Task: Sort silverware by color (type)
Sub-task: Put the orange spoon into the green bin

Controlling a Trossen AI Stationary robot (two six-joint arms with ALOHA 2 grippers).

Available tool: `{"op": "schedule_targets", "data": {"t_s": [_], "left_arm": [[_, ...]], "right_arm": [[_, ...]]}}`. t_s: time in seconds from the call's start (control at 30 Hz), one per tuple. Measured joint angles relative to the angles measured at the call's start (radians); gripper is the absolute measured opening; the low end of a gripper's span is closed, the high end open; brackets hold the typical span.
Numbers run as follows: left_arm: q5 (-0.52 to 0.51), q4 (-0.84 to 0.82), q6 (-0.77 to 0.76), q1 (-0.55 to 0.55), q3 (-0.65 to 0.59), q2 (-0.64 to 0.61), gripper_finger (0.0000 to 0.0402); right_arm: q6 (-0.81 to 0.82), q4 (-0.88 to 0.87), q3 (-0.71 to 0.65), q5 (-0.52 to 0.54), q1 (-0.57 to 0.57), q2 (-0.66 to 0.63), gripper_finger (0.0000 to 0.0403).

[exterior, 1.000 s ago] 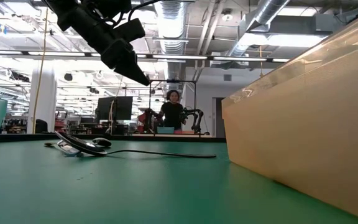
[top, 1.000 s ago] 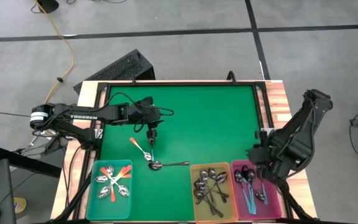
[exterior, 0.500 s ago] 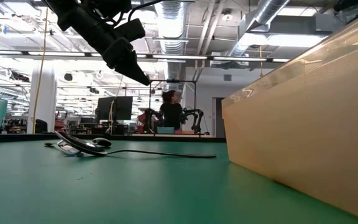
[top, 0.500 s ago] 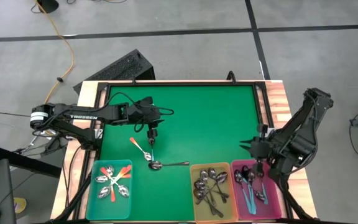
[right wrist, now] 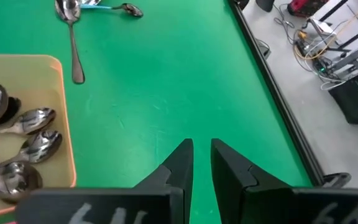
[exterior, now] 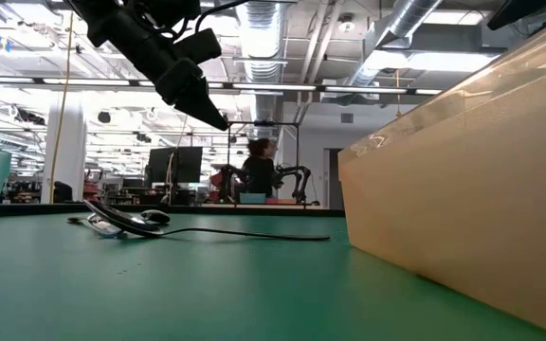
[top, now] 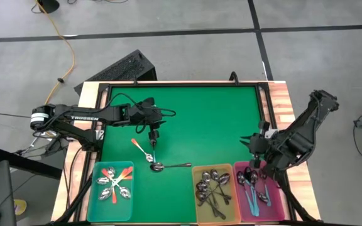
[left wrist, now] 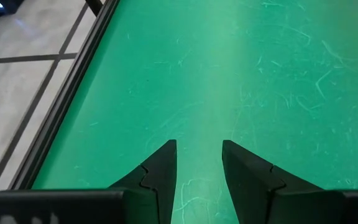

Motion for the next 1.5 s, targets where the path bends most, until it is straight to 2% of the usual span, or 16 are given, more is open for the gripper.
{"op": "schedule_targets", "data": {"t_s": [0.33, 0.57, 1.07, 1.5], "left_arm": [[0.0, 0.0, 0.006, 0.0, 0.0, 0.0, 0.0114], [0.0, 0.0, 0.005, 0.0, 0.0, 0.0, 0.0114], [0.0, -0.001, 0.004, 0.0, 0.0, 0.0, 0.0114], [0.0, -0.001, -0.001, 0.0, 0.0, 0.0, 0.0114]], "right_arm": [[-0.003, 0.141, 0.0, -0.002, -0.054, -0.002, 0.0071], [-0.102, 0.286, 0.0, -0.002, -0.1, 0.0, 0.0071], [-0.141, 0.293, 0.0, -0.002, -0.218, 0.001, 0.0071], [-0.146, 0.306, 0.0, -0.005, -0.235, 0.001, 0.0071]]}}
